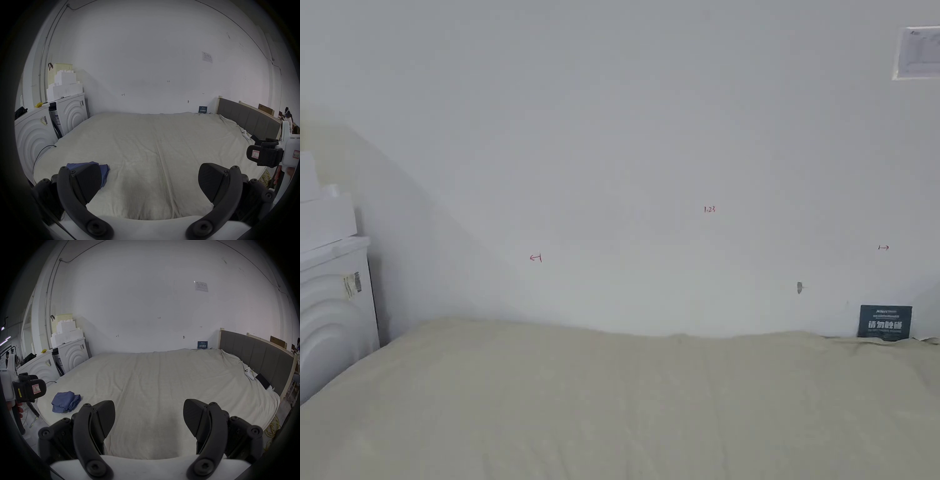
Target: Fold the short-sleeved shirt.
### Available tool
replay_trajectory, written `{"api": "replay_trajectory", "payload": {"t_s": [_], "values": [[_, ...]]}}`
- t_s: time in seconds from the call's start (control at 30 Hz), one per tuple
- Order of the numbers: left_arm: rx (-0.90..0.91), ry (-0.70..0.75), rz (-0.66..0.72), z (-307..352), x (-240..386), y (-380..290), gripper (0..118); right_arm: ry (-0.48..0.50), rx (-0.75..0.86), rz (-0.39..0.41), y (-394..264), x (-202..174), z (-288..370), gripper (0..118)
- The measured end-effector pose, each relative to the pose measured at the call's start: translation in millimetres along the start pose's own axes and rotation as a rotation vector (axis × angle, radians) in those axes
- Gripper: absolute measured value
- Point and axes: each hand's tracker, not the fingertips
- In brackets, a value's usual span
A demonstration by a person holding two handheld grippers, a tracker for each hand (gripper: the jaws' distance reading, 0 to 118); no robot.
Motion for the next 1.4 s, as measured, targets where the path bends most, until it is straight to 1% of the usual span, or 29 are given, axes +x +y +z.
{"api": "replay_trajectory", "payload": {"t_s": [0.1,0.17,0.2,0.23,0.3,0.33,0.37,0.4,0.43,0.5,0.53,0.6,0.67,0.77,0.83,0.9,0.93,1.0,1.17,1.23,1.27,1.3,1.37,1.4], "values": [[0.002,0.000,0.002,-0.5,0.0,2.1,118,0.038,-0.018,-0.026,3.9,2.3,-0.8,89],[0.000,-0.008,0.002,-2.0,-0.5,4.5,118,0.119,-0.068,-0.152,7.4,7.2,-4.2,89],[0.002,-0.012,0.002,-2.7,-0.9,5.3,118,0.136,-0.095,-0.202,9.5,9.5,-6.3,90],[0.004,-0.011,0.002,-3.3,-0.7,6.2,118,0.151,-0.113,-0.236,11.1,11.2,-8.1,89],[0.005,-0.011,0.001,-4.0,-0.6,8.5,118,0.126,-0.100,-0.213,12.8,7.3,-7.4,89],[0.006,-0.013,0.001,-4.1,-0.6,9.2,118,0.066,-0.110,-0.175,14.5,3.5,-5.9,89],[0.007,-0.015,0.000,-4.0,-0.3,9.7,118,0.029,-0.100,-0.148,15.0,-0.8,-5.0,89],[0.009,-0.017,-0.001,-4.0,0.1,10.2,118,-0.002,-0.073,-0.111,15.1,-5.0,-3.5,89],[0.011,-0.018,-0.002,-4.2,0.5,10.7,118,-0.013,-0.059,-0.091,15.1,-7.1,-3.3,89],[0.011,-0.019,-0.001,-5.0,1.0,11.4,118,0.008,-0.075,-0.109,16.0,-7.1,-5.4,89],[0.008,-0.027,0.002,-5.7,0.7,11.7,118,0.027,-0.068,-0.135,15.6,-6.7,-5.5,89],[0.008,-0.025,0.007,-6.2,0.9,11.9,118,0.034,-0.092,-0.158,18.2,-5.4,-7.8,89],[0.005,-0.022,0.002,-7.1,1.2,11.8,118,0.015,-0.071,-0.142,18.0,-4.8,-8.2,89],[0.000,-0.020,-0.003,-7.6,1.8,11.1,118,-0.060,-0.023,-0.094,17.8,-6.7,-8.5,89],[-0.002,-0.020,-0.002,-8.0,2.3,10.8,118,-0.054,-0.038,-0.111,19.2,-3.7,-11.6,89],[-0.002,-0.022,-0.001,-7.9,2.5,10.5,118,-0.049,-0.048,-0.165,20.9,1.3,-14.0,89],[-0.003,-0.024,0.000,-7.9,2.5,10.5,118,-0.055,-0.055,-0.176,21.6,2.9,-14.9,89],[-0.004,-0.024,0.001,-8.1,2.2,10.8,118,-0.077,-0.053,-0.169,20.4,2.6,-14.6,89],[0.002,-0.015,0.000,-10.0,2.5,15.3,118,-0.046,0.000,-0.136,11.8,-1.4,-5.7,89],[0.001,-0.013,0.001,-11.7,4.2,16.9,118,-0.007,0.024,-0.076,8.5,0.8,-9.8,89],[0.000,-0.015,0.000,-12.5,4.8,17.3,118,0.018,0.037,-0.061,4.2,5.7,-13.1,90],[0.004,-0.018,-0.001,-13.6,5.7,17.0,118,0.031,0.013,-0.040,3.0,8.9,-16.6,89],[0.012,-0.026,-0.001,-21.5,7.2,16.5,118,-0.026,-0.031,-0.094,5.5,7.7,-20.1,89],[-0.001,-0.028,-0.002,-25.0,7.6,17.5,118,-0.035,-0.039,-0.104,7.1,6.2,-21.3,89]]}}
